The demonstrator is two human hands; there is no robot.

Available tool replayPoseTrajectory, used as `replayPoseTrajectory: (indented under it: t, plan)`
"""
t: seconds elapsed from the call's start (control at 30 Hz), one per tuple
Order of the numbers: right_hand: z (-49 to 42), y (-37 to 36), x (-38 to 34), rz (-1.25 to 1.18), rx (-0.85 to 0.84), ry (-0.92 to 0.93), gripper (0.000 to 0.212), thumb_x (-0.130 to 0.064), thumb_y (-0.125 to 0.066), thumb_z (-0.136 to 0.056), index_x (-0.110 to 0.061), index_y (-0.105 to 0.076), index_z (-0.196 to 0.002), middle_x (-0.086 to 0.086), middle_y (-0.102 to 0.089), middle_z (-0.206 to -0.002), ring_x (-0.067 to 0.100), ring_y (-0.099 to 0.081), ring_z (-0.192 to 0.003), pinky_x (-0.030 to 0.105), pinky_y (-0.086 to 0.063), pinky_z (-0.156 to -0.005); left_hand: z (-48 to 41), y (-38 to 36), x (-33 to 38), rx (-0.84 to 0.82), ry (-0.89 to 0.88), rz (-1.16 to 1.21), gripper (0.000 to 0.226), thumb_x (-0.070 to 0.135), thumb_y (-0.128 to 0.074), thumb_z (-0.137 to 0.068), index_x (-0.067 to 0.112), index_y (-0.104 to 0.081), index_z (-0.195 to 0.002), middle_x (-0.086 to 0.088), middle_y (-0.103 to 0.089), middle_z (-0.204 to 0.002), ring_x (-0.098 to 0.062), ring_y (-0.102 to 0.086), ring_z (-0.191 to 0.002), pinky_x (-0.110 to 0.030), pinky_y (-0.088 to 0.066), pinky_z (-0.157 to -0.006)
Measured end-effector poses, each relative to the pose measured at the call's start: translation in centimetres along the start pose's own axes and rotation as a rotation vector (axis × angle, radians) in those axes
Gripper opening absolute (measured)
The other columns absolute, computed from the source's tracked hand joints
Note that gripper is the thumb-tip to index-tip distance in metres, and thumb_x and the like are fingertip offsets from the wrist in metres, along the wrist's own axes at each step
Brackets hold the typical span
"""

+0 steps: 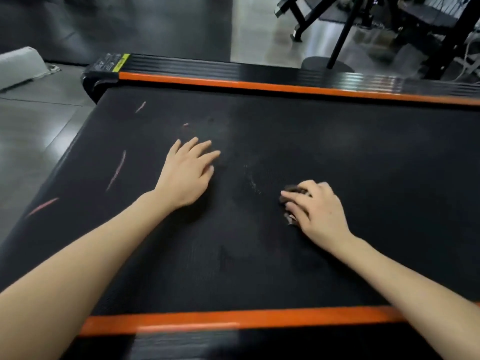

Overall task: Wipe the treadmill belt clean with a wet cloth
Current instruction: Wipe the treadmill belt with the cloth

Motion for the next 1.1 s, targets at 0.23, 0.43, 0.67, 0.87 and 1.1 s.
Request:
replayPoseTrajectory:
  t: [0.23,0.43,0.67,0.87,1.1]
  plan:
    - [2.5,-2.0,-13.5,-0.131,-0.127,0.202,0.035,-0.041,-0.044,-0.086,-0.029,-0.074,-0.100,0.000,-0.063,-0.100,0.028,-0.055,-0.080,0.037,-0.046,-0.061,5.7,-1.1,-3.1,-0.191,0.018,-0.130,0.084,0.057,0.006,-0.078,0.024,-0.028,-0.148,0.000,-0.022,-0.156,-0.028,-0.011,-0.145,-0.045,-0.004,-0.116]
    - [7.8,4.2,-1.5,-0.081,-0.239,0.073,0.035,-0.041,-0.048,-0.090,-0.028,-0.070,-0.113,0.007,-0.059,-0.110,0.027,-0.053,-0.086,0.046,-0.051,-0.077,6.7,-2.1,-3.4,-0.166,0.072,-0.132,0.054,0.044,-0.016,-0.100,0.024,-0.025,-0.149,-0.001,-0.020,-0.157,-0.029,-0.010,-0.145,-0.046,-0.006,-0.116]
    - [8.6,6.1,0.2,-0.178,-0.473,-0.070,0.027,-0.037,-0.054,-0.094,-0.033,-0.066,-0.117,-0.007,-0.043,-0.112,0.018,-0.038,-0.108,0.031,-0.031,-0.099,6.7,-2.6,-1.9,-0.189,0.169,-0.140,0.057,0.046,-0.020,-0.099,0.021,-0.019,-0.151,-0.003,-0.013,-0.159,-0.030,-0.005,-0.145,-0.048,-0.004,-0.115]
    - [7.9,3.6,-4.1,-0.307,-0.407,0.063,0.051,-0.057,-0.037,-0.080,-0.031,-0.073,-0.104,-0.012,-0.047,-0.102,0.017,-0.045,-0.098,0.034,-0.036,-0.092,7.0,-2.6,-1.6,-0.163,0.179,-0.147,0.056,0.044,-0.021,-0.099,0.023,-0.019,-0.151,-0.002,-0.013,-0.159,-0.028,-0.005,-0.146,-0.046,-0.003,-0.116]
    - [3.3,-1.6,-15.0,-0.397,-0.357,0.371,0.026,-0.041,-0.055,-0.089,-0.026,-0.075,-0.098,0.003,-0.058,-0.106,0.027,-0.047,-0.097,0.046,-0.042,-0.084,7.5,-1.6,0.1,-0.181,0.222,-0.347,0.053,0.040,-0.021,-0.101,0.023,-0.022,-0.150,0.000,-0.019,-0.157,-0.026,-0.011,-0.145,-0.051,-0.002,-0.114]
Point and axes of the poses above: each hand's wrist, its own z-axis away from the middle knuckle, its own y-axis out of the back of the hand, x = y × z, the point moved 3 cm from there along -z, towards the middle knuckle
